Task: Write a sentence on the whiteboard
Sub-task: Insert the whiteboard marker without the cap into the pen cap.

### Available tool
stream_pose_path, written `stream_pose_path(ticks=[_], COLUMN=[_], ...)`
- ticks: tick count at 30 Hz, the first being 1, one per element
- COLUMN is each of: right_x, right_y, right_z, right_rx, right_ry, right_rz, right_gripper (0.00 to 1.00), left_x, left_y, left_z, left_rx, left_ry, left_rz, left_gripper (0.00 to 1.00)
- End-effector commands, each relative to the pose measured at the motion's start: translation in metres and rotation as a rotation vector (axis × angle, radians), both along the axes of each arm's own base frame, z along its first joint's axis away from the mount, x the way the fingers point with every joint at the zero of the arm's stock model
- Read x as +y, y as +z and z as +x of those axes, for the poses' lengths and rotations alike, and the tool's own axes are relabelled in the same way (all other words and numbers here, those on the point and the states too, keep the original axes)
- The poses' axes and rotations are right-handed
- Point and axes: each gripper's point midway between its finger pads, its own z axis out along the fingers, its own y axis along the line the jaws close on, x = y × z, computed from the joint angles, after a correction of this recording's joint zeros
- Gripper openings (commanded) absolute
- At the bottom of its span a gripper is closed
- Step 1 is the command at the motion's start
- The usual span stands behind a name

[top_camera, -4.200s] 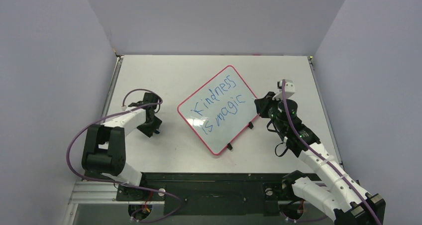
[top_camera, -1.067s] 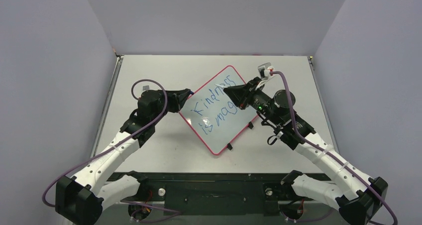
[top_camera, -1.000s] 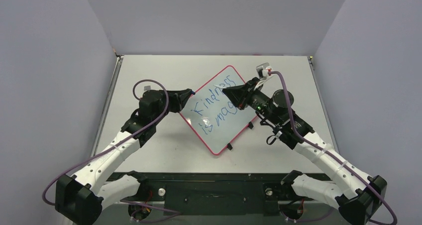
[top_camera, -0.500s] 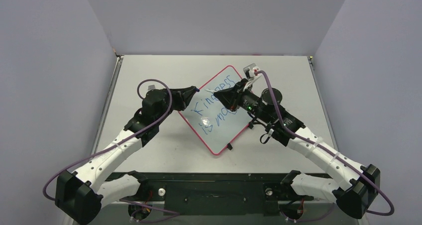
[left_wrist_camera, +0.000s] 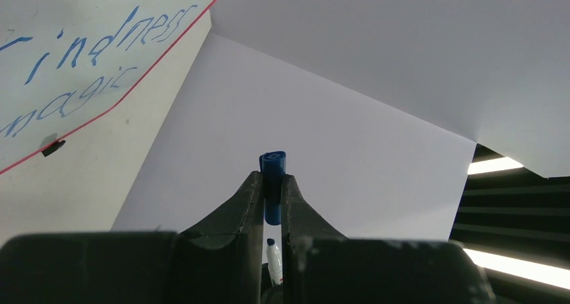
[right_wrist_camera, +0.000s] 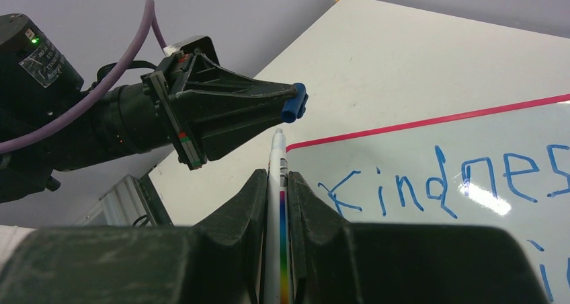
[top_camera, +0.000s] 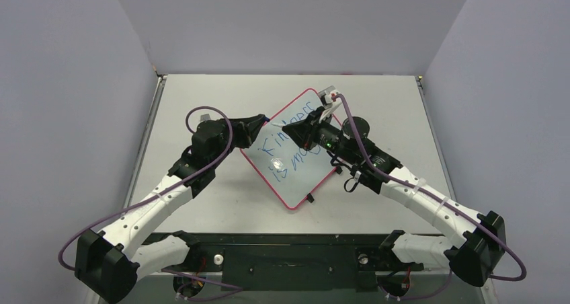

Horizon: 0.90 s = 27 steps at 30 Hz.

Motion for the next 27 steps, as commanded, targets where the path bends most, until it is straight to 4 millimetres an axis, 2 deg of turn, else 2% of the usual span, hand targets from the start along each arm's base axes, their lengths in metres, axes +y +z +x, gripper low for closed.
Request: stream_pose_path(ticks=[1,27], right_x=[0.0039,0.0084], right_y=[0.0372,0.0336], right_z=[0.0033,0.0092], right_rx=[-0.096,-0.093], right_ry=[-0.006,-0.03], right_rz=[0.061,0.058], right_gripper=[0.0,0.0], left_x=[-0.0025,-0.0046], left_y=[0.0241,0.0233], left_z=[0.0012,-0.002], left_rx=[-0.062,-0.056], left_ry=[-0.001,-0.019], left_rz=[-0.052,-0.073], left_gripper=[0.0,0.0])
